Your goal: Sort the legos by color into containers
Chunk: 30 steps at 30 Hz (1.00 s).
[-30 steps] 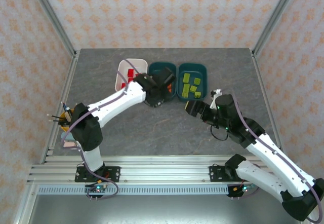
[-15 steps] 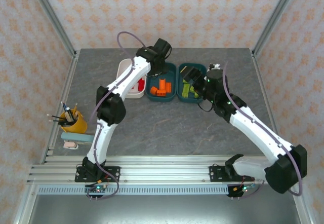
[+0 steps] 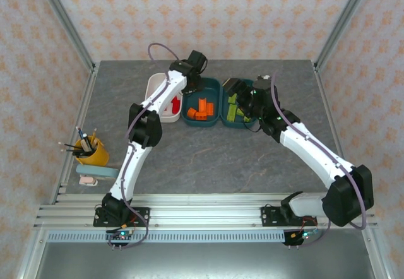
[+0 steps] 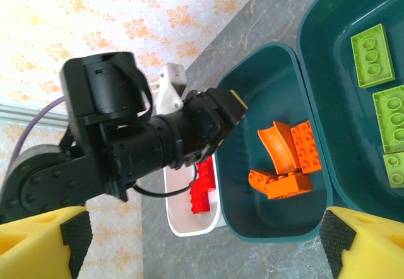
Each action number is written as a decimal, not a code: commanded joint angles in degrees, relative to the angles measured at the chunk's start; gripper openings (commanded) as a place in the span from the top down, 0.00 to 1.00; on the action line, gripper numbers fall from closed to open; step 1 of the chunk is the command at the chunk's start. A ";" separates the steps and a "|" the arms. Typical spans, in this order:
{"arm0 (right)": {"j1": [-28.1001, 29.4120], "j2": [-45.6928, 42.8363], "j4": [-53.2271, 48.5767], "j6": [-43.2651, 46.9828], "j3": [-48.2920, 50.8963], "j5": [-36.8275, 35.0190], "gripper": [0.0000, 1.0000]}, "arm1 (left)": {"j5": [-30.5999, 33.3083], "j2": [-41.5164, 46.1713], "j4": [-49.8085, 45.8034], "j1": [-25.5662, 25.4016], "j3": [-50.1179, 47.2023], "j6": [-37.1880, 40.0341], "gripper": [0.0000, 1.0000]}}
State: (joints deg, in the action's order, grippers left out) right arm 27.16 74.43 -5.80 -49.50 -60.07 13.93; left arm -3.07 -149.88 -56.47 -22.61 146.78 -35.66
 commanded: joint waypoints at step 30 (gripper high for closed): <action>-0.61 -9.45 -28.12 24.40 -8.30 -9.01 0.05 | 0.17 38.18 1.81 -1.25 -33.92 -1.98 0.30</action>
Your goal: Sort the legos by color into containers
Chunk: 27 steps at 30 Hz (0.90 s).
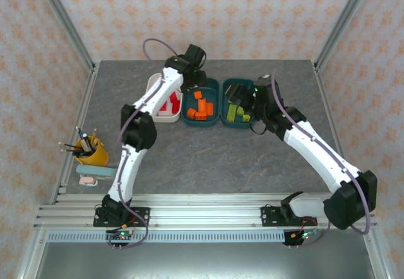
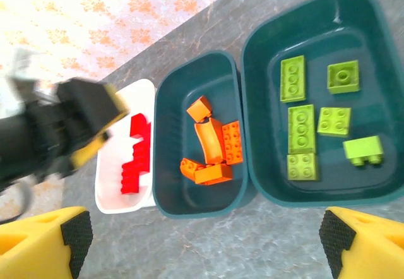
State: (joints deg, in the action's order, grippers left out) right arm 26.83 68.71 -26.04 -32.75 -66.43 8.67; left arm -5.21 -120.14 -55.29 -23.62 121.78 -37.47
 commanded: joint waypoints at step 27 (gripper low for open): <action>-0.57 -10.28 -19.72 6.40 1.97 -23.46 0.00 | 25.90 59.65 -1.45 -1.52 -52.74 -0.89 0.00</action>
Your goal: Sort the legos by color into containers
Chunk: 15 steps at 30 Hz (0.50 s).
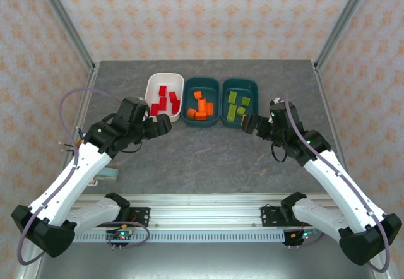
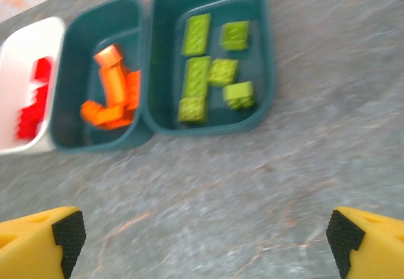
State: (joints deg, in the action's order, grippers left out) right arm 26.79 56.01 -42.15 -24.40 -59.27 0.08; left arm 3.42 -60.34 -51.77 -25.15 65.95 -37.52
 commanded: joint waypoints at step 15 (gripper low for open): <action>-6.68 -1.49 47.29 24.58 30.35 -35.41 0.00 | 18.12 0.17 42.89 18.11 -30.07 32.43 0.00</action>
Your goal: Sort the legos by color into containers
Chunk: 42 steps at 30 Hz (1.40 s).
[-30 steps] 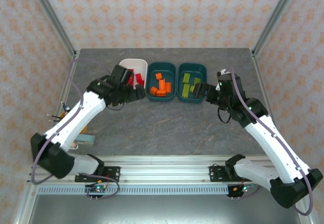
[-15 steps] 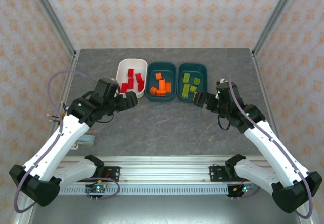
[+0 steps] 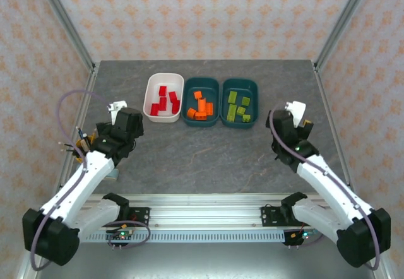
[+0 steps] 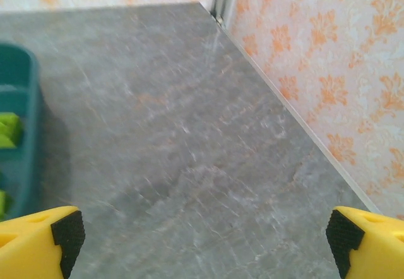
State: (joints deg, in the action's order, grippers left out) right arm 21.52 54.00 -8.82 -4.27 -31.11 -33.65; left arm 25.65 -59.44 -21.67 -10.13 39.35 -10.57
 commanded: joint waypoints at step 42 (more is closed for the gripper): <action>-18.27 33.01 55.17 4.66 8.26 21.17 0.00 | -17.13 -26.34 65.26 7.23 -15.44 10.30 0.00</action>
State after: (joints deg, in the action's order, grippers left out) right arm 3.44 86.80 45.10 1.32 -21.98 -11.14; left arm 6.63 -85.30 41.82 -2.74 22.87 -1.41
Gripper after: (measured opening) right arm 0.997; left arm 0.998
